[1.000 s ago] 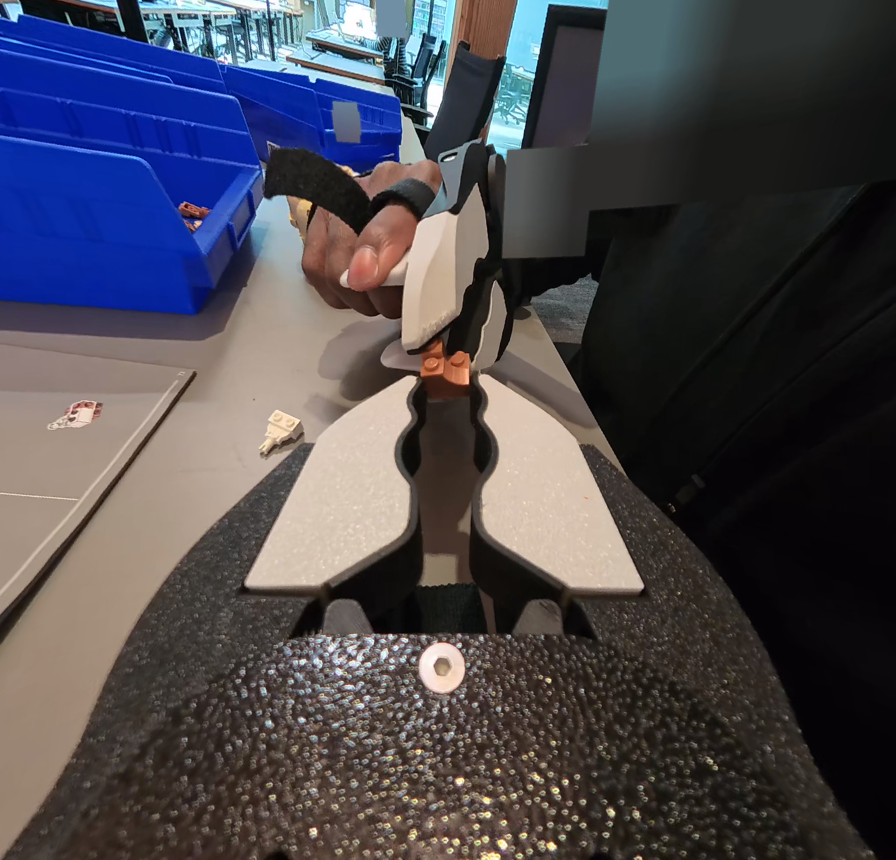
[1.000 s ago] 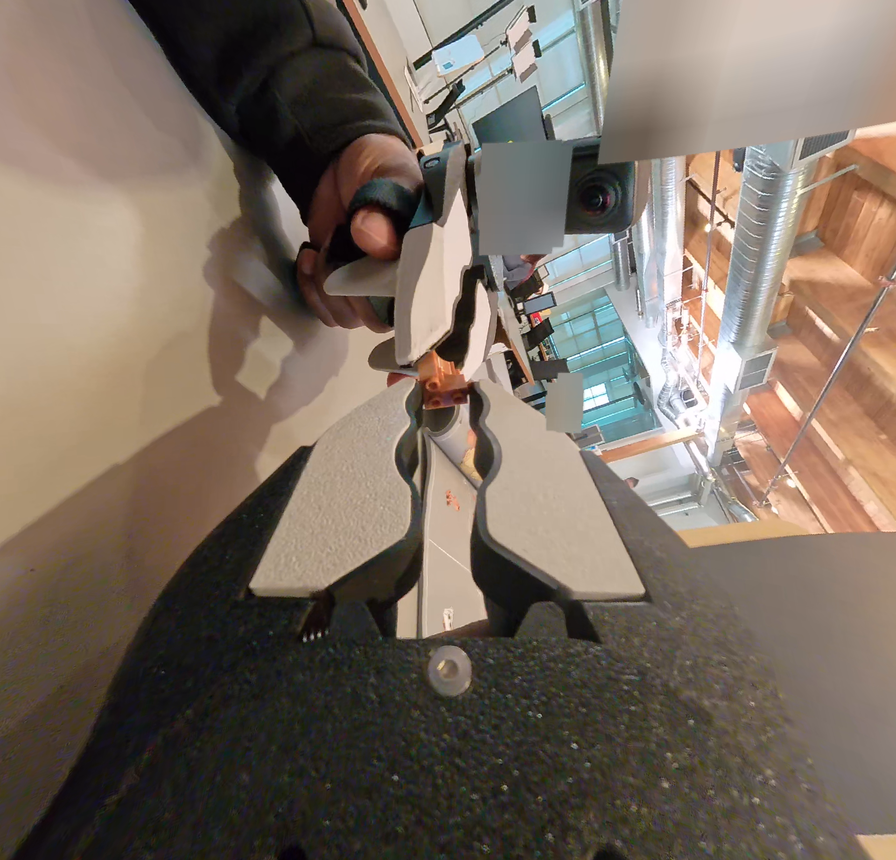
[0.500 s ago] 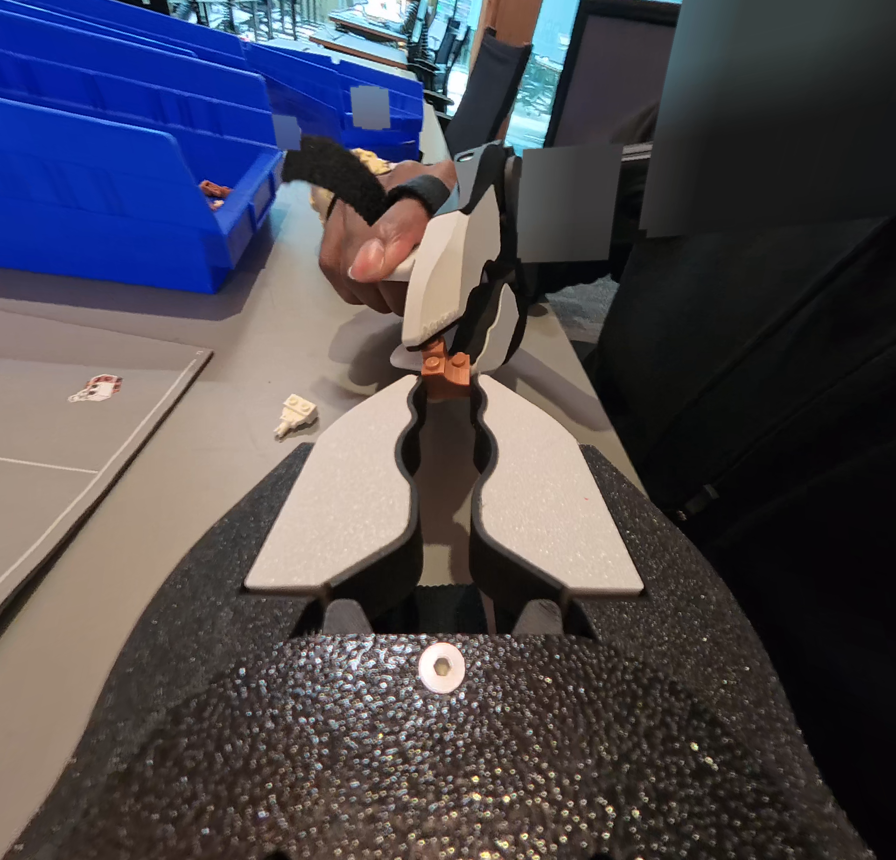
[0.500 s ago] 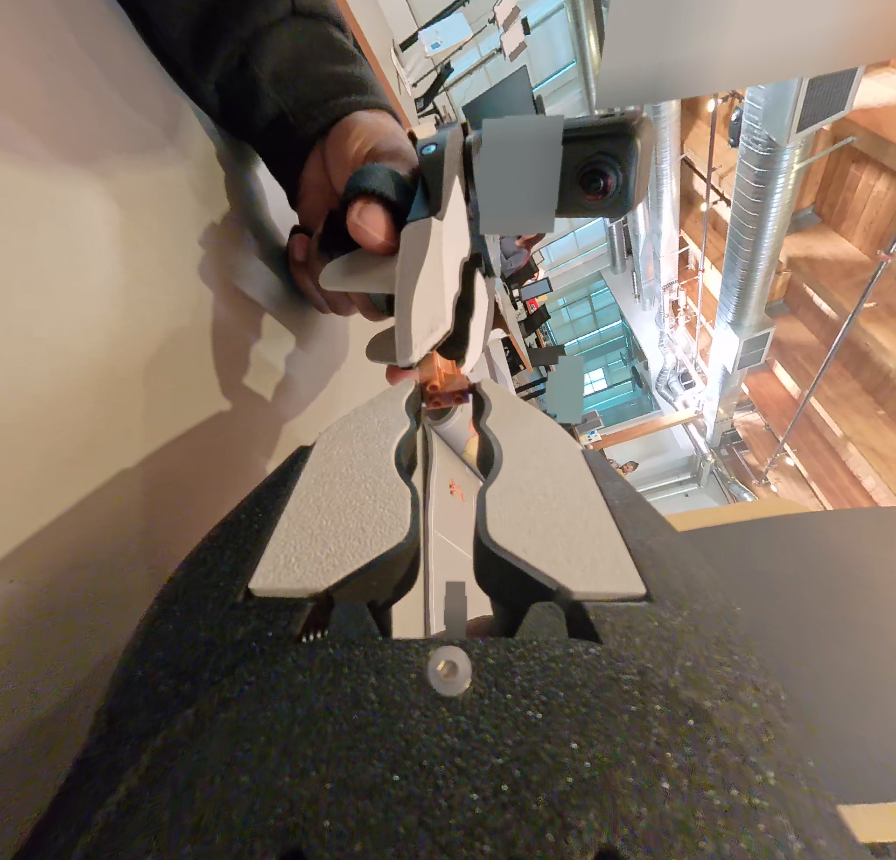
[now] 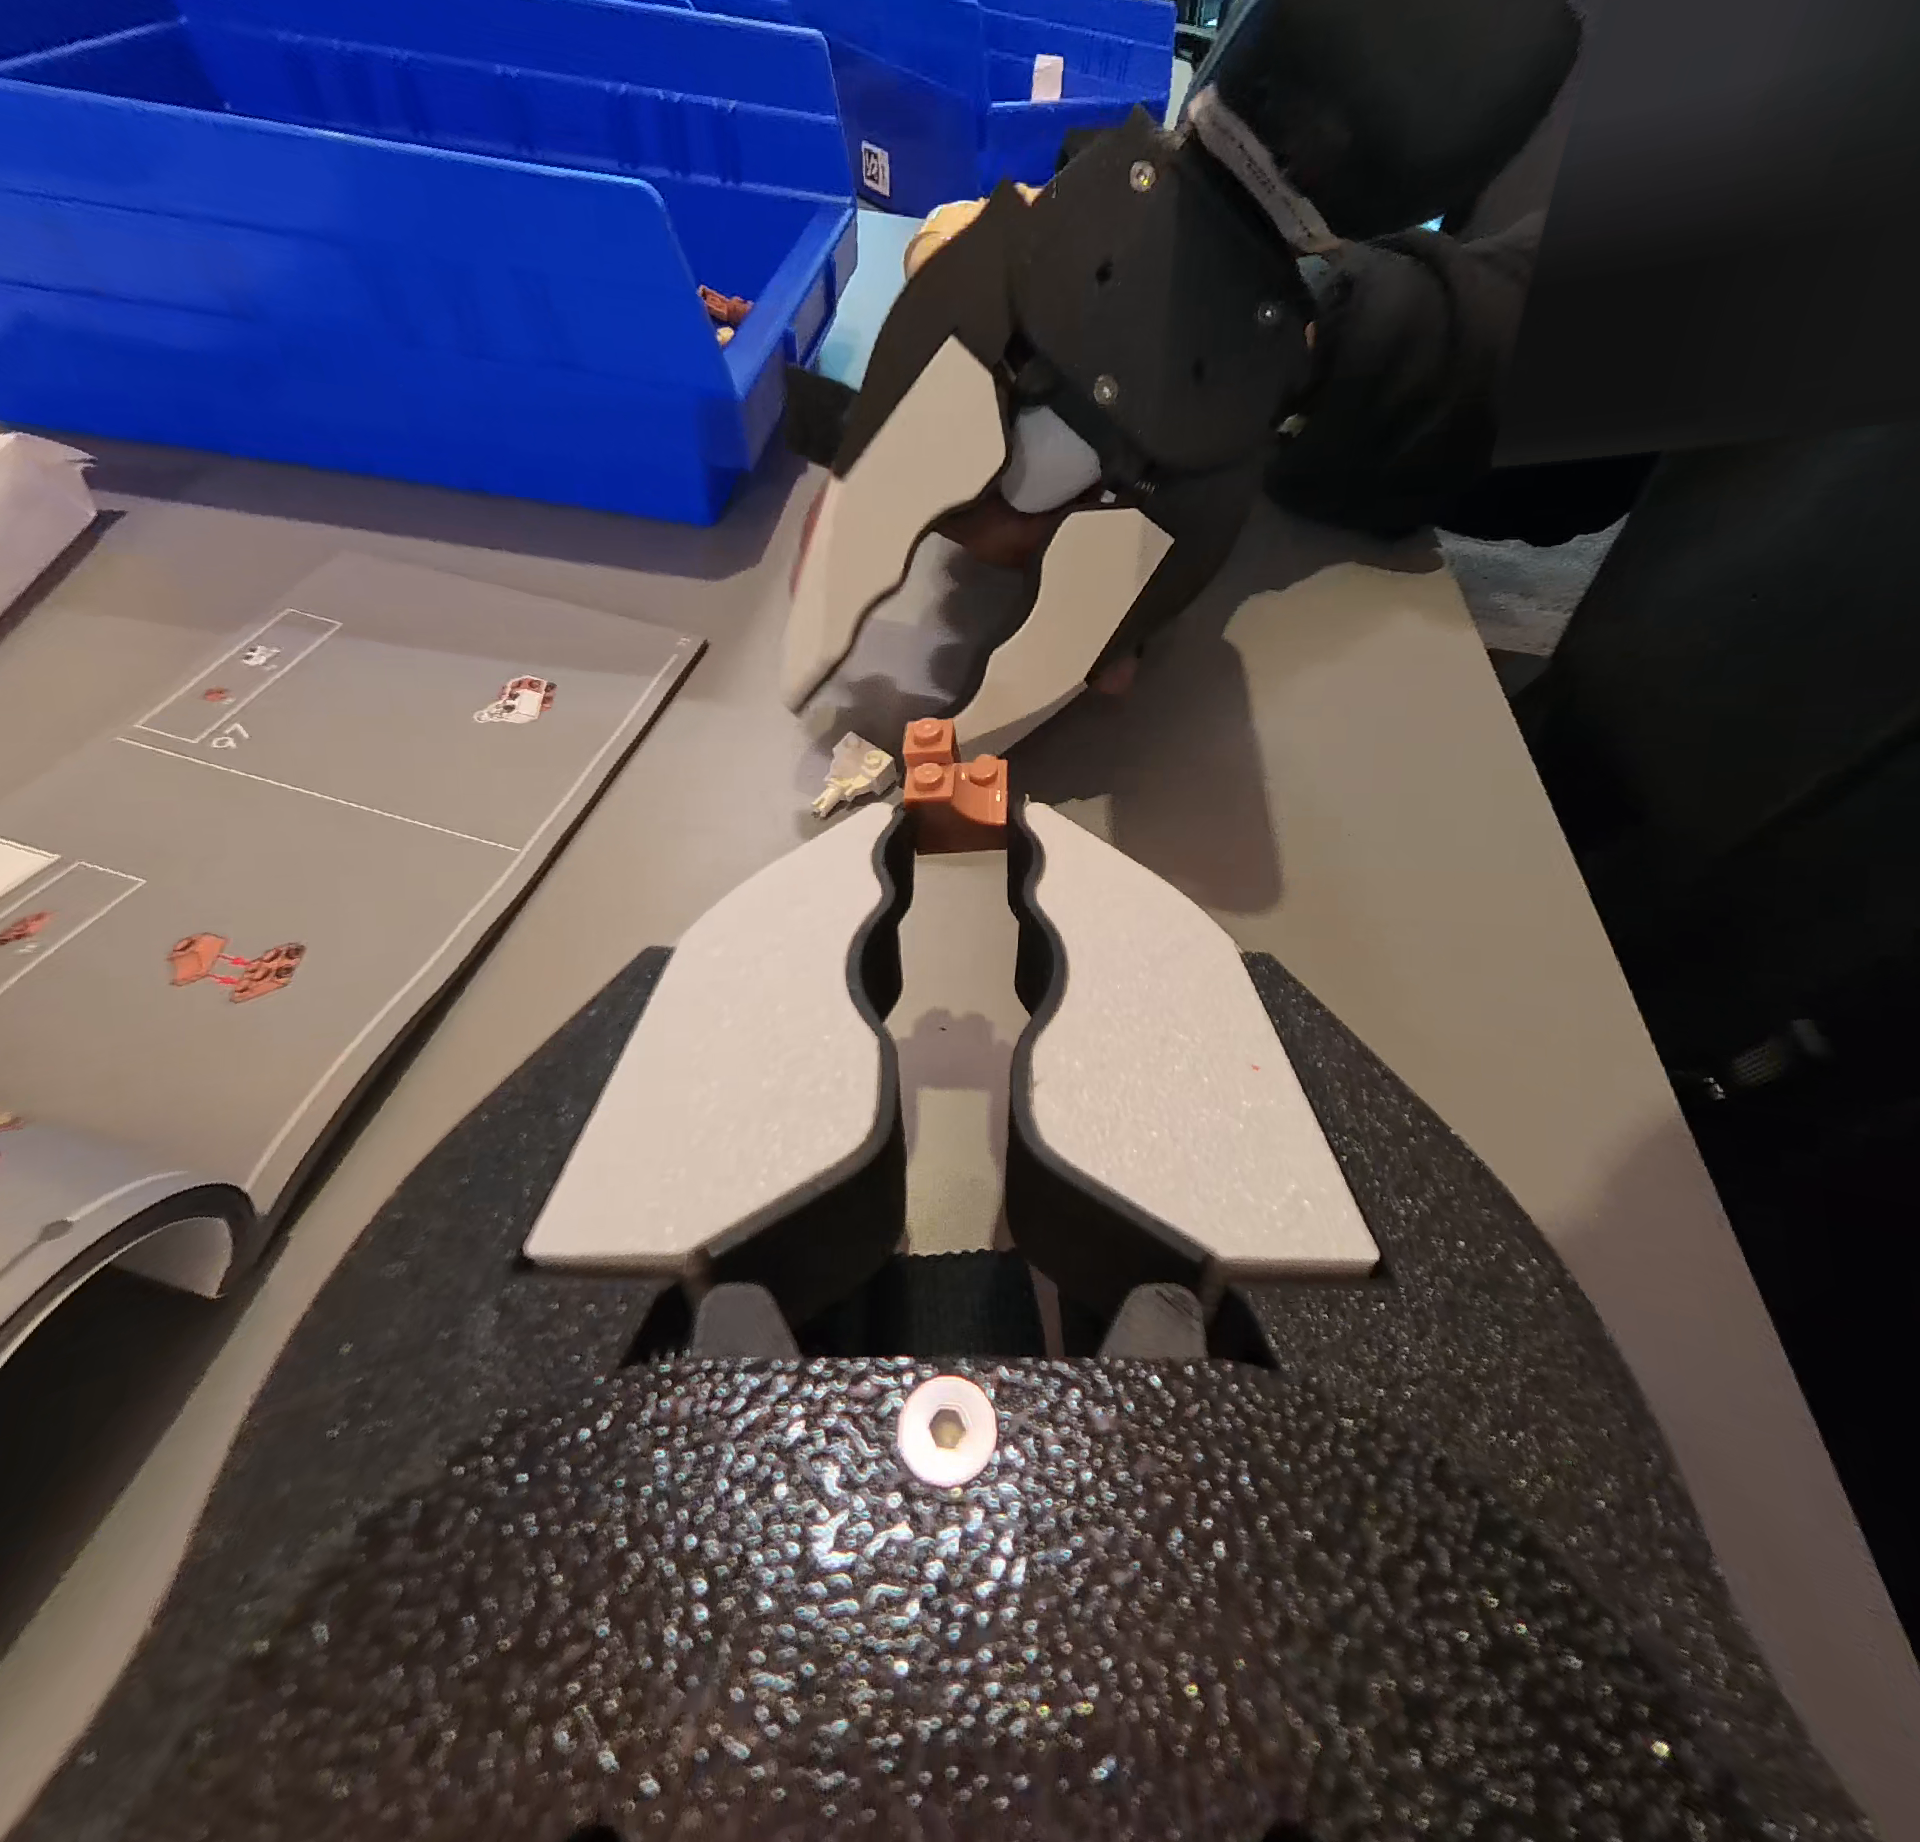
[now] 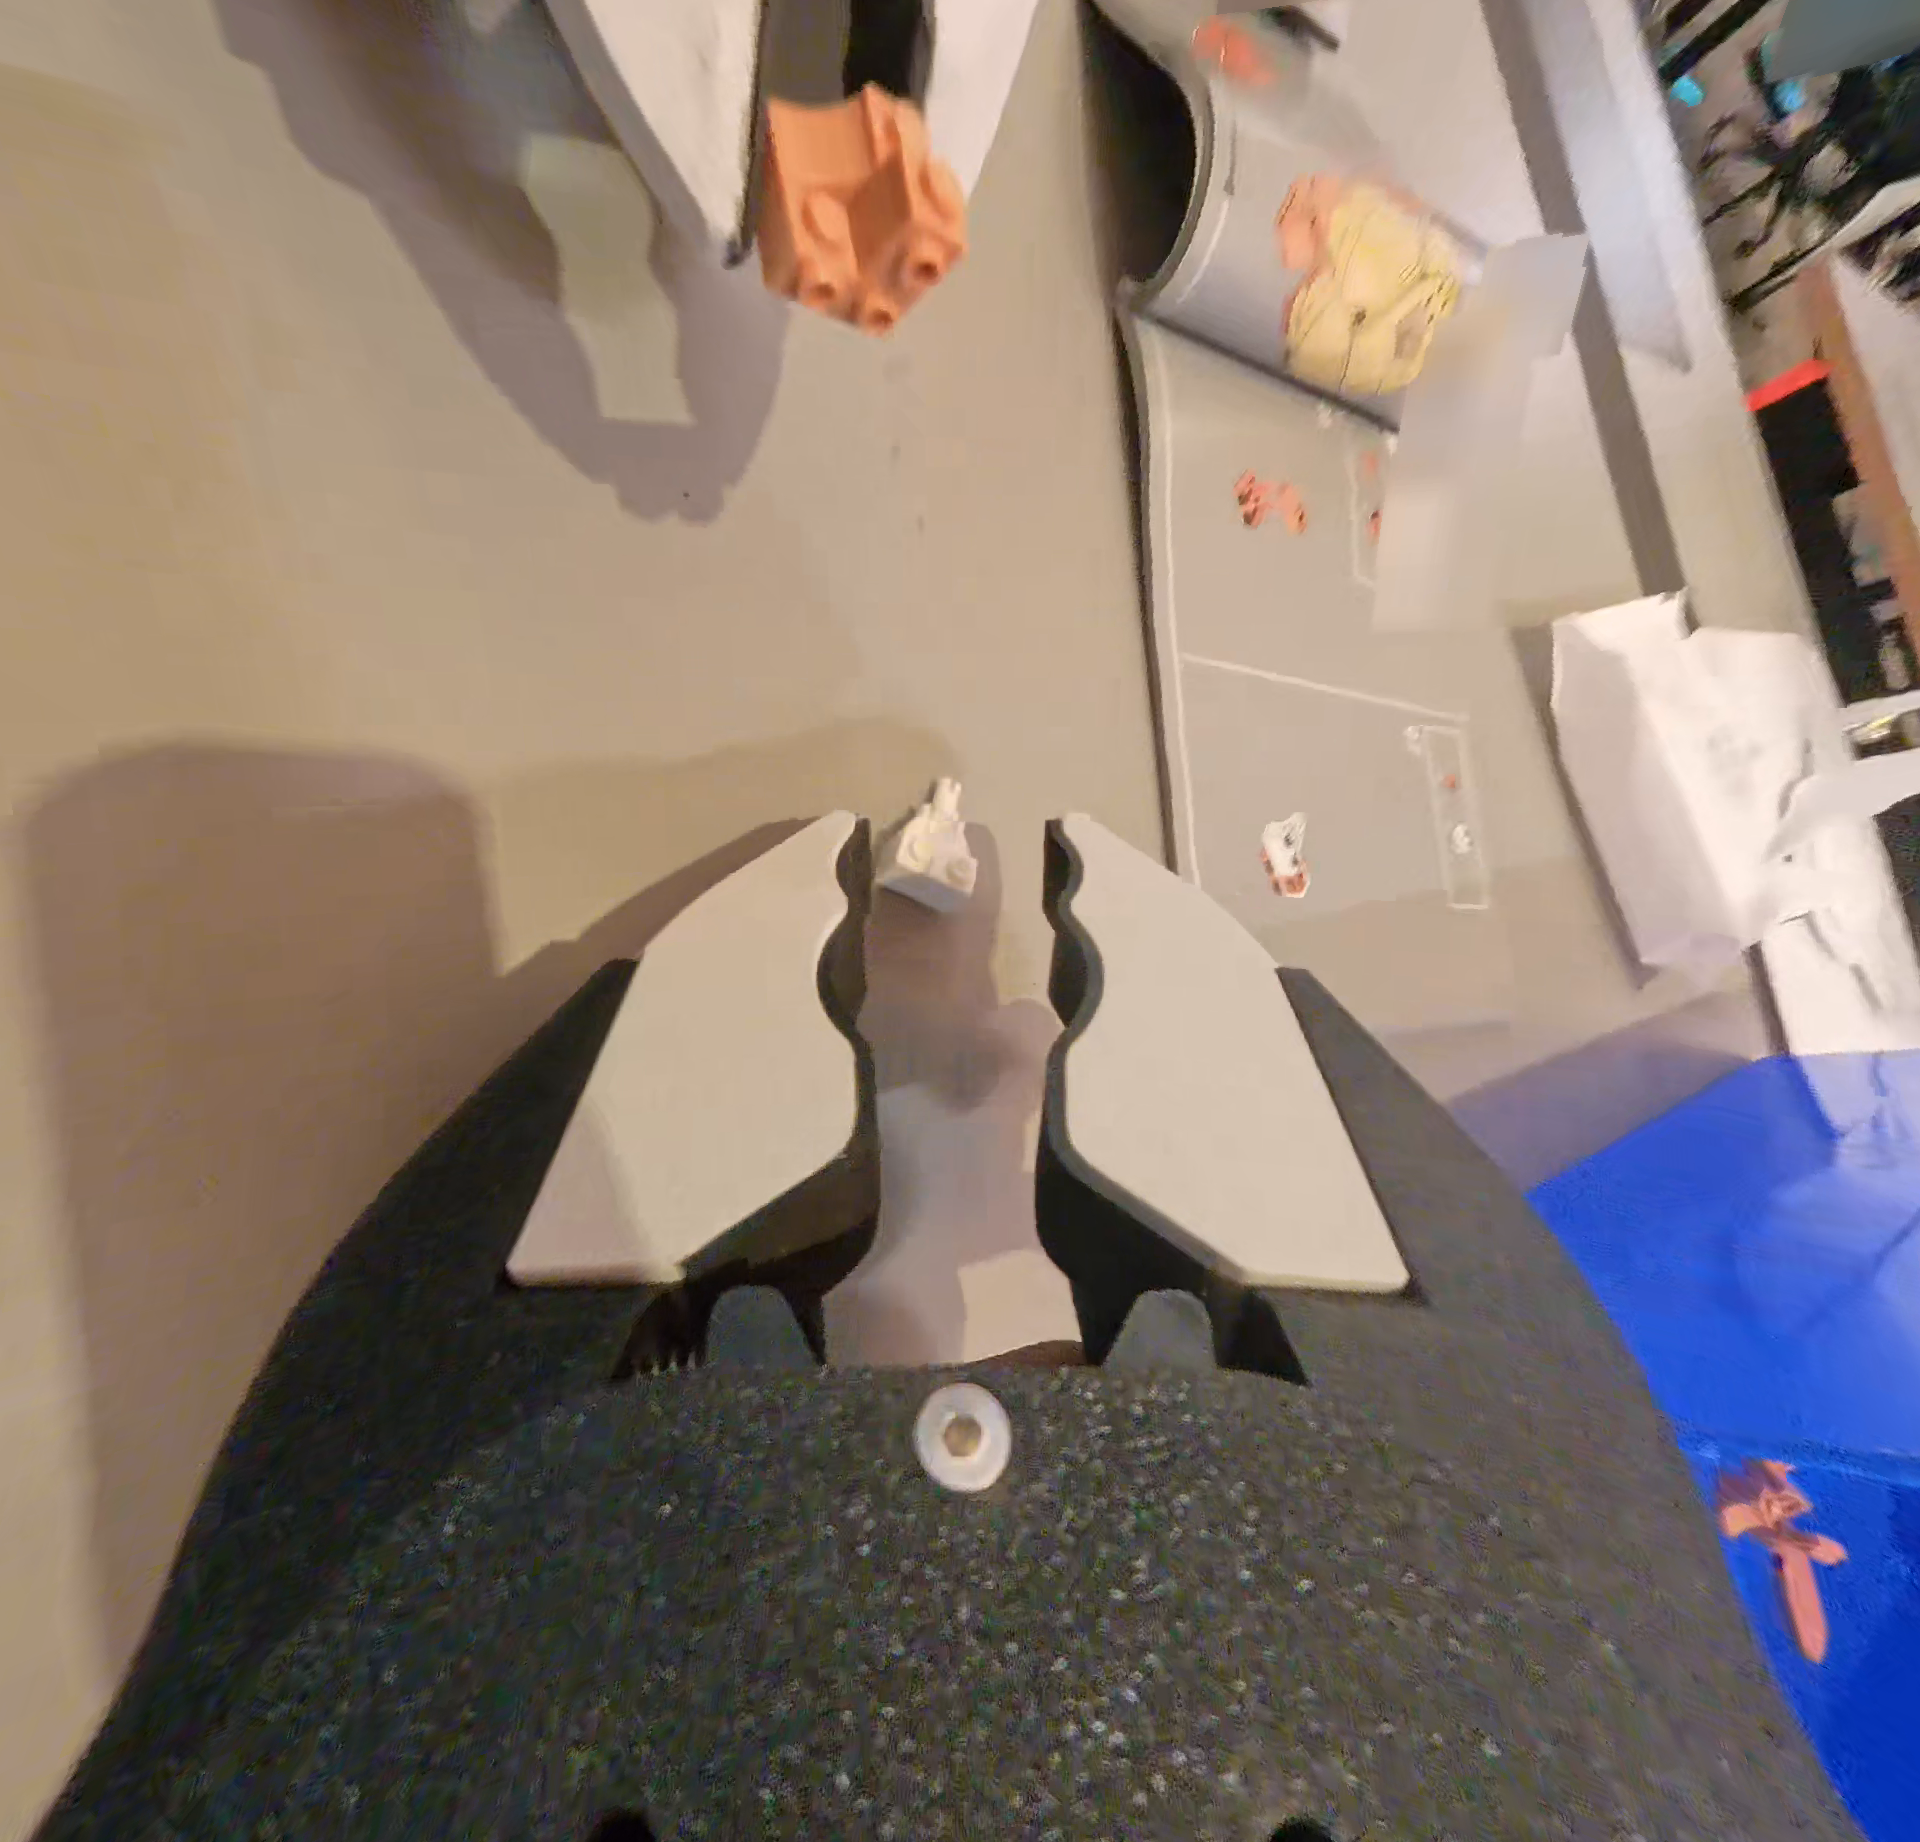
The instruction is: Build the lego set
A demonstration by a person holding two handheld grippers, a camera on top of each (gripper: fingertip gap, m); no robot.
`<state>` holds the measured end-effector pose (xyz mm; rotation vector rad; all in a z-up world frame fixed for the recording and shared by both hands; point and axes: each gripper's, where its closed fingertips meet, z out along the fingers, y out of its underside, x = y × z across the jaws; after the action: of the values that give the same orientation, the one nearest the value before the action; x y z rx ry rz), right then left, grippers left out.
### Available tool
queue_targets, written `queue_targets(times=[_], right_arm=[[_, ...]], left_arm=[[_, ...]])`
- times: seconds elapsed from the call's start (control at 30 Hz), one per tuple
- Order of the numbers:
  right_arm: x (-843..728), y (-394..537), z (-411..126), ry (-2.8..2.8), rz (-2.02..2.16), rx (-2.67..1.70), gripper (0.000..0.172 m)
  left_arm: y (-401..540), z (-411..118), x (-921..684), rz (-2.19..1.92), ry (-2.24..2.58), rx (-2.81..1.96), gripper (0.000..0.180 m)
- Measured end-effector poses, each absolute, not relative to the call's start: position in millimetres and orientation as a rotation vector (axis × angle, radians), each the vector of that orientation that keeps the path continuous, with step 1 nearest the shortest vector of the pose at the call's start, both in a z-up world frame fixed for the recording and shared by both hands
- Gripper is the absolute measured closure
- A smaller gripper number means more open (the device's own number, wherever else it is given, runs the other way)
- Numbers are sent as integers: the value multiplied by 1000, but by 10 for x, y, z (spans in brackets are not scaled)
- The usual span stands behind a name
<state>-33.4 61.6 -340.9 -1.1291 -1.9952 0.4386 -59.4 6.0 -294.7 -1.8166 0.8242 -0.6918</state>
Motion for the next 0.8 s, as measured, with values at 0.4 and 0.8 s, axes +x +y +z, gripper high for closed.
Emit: queue_targets(times=[0.4, 0.8], right_arm=[[-275, 650, -3479, -1987, 547, -1345, 156], [-350, 533, -3360, -1947, 626, -1257, 156]], left_arm=[[107, -3029, -650, -662, 801, -1883, 164], [142, -3079, -669, -627, 789, -1923, 164]])
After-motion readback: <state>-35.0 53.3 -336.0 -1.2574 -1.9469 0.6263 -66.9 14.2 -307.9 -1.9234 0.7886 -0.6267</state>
